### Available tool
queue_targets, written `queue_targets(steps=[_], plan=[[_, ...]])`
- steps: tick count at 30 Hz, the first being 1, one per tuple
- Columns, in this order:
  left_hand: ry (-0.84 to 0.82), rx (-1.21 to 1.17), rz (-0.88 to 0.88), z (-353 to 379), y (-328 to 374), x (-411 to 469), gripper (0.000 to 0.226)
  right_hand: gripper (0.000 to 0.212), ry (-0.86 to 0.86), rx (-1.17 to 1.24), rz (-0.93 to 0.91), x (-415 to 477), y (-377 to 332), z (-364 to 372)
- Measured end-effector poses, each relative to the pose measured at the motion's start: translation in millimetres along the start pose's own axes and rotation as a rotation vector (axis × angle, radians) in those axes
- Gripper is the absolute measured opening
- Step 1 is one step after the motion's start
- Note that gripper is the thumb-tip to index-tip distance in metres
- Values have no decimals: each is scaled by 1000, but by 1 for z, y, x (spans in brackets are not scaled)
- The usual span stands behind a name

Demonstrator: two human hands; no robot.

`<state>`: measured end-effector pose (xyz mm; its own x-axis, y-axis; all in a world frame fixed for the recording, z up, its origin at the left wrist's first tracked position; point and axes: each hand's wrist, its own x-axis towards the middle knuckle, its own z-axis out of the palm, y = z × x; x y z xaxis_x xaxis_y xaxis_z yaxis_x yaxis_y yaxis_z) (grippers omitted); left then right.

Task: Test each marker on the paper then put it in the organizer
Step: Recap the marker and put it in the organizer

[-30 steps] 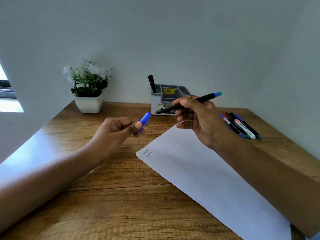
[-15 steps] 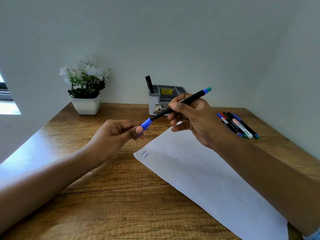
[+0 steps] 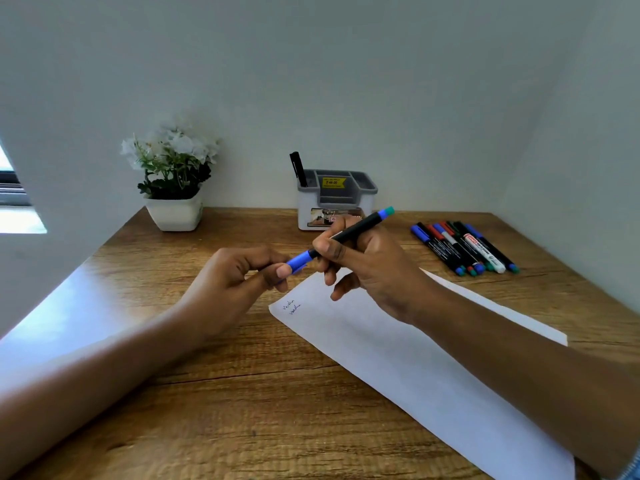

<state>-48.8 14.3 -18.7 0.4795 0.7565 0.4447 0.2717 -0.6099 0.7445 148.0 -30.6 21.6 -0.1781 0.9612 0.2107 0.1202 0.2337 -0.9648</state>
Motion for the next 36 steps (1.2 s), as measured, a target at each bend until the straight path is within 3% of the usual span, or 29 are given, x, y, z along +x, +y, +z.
queue_targets(steps=[8, 12, 15, 19, 25, 27, 29, 33, 36], plan=[[6, -25, -38, 2, 2, 8, 32, 5, 85, -93, -92, 1, -7, -1], [-107, 169, -173, -3, -11, 9, 49, 4, 253, -14, -82, 9, -18, -24], [-250, 307, -272, -8, -15, 12, 77, 5, 353, -25, -64, 21, -30, -49], [-363, 486, -330, -7, -13, 14, 64, 15, 360, -93, 3, 55, -49, -72], [-438, 525, -351, -9, -17, 15, 77, 19, 316, -316, -27, 132, -64, -84], [-435, 521, -337, -9, -21, 15, 82, 21, 236, -486, -45, 149, -65, -87], [-420, 518, -330, -9, -24, 16, 72, 22, 132, -730, -17, 162, -65, -88], [-414, 523, -313, -9, -25, 18, 68, 34, -46, -1527, -66, 184, -65, -92], [-412, 510, -310, -10, -24, 19, 68, 32, -180, -1887, -119, 196, -69, -89]])
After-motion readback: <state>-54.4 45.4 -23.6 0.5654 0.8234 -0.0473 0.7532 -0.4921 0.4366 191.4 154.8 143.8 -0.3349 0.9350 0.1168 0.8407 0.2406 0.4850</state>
